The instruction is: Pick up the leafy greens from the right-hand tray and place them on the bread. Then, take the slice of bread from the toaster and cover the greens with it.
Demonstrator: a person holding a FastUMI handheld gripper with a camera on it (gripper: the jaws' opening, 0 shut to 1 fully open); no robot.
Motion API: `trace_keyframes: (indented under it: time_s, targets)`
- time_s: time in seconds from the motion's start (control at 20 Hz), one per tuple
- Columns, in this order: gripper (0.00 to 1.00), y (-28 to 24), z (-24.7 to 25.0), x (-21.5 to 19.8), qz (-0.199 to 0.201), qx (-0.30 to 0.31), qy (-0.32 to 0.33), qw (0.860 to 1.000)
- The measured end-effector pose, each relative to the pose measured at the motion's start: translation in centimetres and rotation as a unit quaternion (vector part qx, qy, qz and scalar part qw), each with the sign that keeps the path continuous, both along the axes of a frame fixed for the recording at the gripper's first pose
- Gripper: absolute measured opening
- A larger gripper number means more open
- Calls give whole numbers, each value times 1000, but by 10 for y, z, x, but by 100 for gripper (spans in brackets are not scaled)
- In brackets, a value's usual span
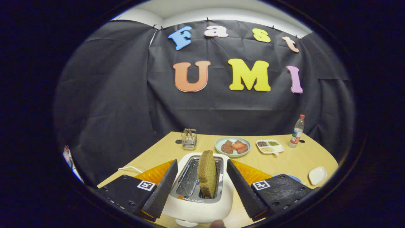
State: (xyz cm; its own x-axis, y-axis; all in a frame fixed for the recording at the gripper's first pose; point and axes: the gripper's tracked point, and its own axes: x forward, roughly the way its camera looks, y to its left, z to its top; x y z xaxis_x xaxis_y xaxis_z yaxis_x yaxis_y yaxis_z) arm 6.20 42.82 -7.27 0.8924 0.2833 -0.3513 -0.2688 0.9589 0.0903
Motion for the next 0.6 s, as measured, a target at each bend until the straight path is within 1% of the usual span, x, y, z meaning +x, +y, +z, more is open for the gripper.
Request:
trace_keyframes:
  time_s: [0.1, 0.2, 0.4, 0.5, 0.6]
  targets:
    - [78, 0, -7, 9, -12, -3, 20, 1000]
    - [61, -6, -10, 17, -32, -2, 27, 999]
    - [27, -18, -20, 28, -56, -4, 47, 997]
    - [17, -18, -21, 30, -48, -3, 45, 998]
    - [10, -21, -16, 31, -47, 5, 43, 998]
